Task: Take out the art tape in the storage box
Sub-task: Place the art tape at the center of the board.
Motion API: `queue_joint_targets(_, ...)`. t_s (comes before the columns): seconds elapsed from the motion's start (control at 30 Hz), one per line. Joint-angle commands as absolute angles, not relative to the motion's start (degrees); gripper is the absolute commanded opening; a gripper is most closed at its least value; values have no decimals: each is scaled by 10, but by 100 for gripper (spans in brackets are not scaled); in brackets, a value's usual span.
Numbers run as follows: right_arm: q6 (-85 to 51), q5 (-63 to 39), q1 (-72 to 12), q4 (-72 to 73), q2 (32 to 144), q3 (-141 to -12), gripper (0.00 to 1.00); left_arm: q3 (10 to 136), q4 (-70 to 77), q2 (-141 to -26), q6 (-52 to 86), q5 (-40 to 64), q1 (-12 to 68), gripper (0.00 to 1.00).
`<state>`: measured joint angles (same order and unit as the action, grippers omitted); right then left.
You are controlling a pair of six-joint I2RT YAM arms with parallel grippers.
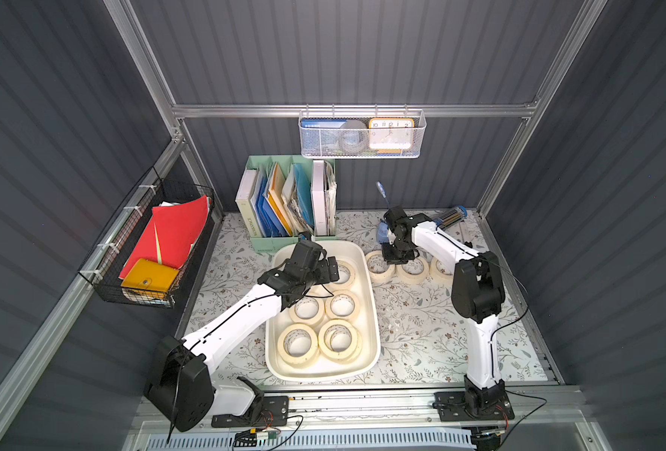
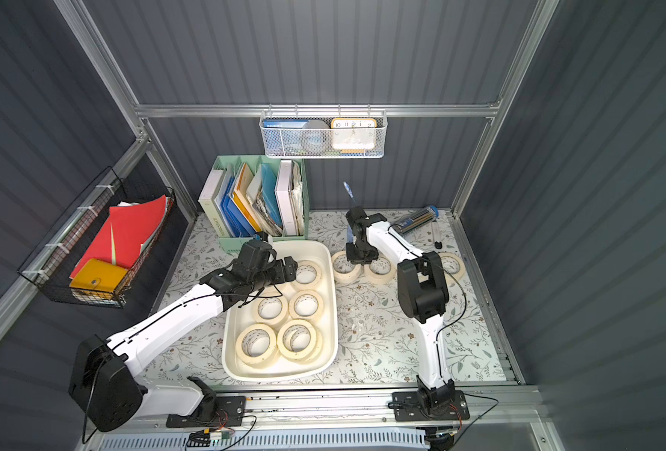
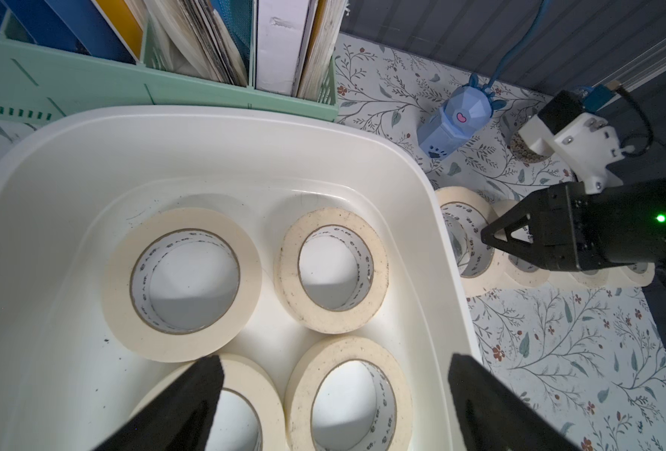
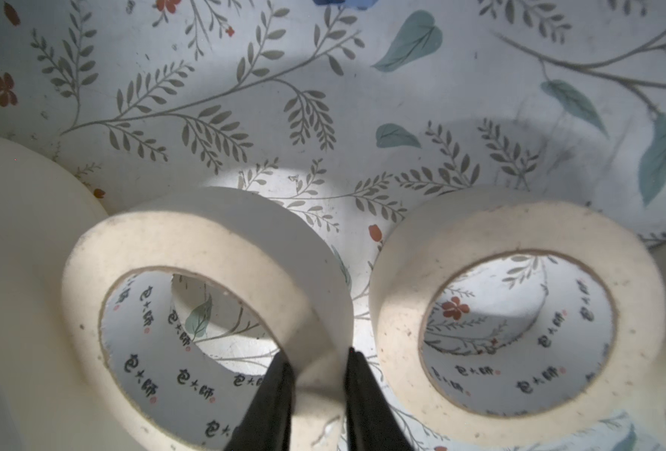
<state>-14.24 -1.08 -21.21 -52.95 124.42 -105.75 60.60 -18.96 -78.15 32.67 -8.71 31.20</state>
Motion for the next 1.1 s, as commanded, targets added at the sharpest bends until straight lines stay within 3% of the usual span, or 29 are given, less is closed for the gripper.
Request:
queue_joint_targets(0.0,-145,-26,-217,-506,1254,-1068,0,602,-188,-789,329,-80,314,96)
queue_joint_targets(0.4,-138,26,-207,-501,1254,-1041,3,596,-187,-789,333,-77,314,96)
queue_joint_targets(0.47,-138,25,-205,-499,1252,-1036,13,595,-186,-790,333,-76,314,96)
queue_joint_targets(0.57,-140,23,-203,-503,1249,-1033,41,595,-186,-793,333,-73,314,97)
queue_joint_targets(0.63,-138,20,-203,-501,1243,-1031,48,595,-186,-794,334,-73,314,97)
queue_joint_targets(1.07,-132,-11,-229,-558,1105,-1034,54,601,-176,-836,339,-68,307,94)
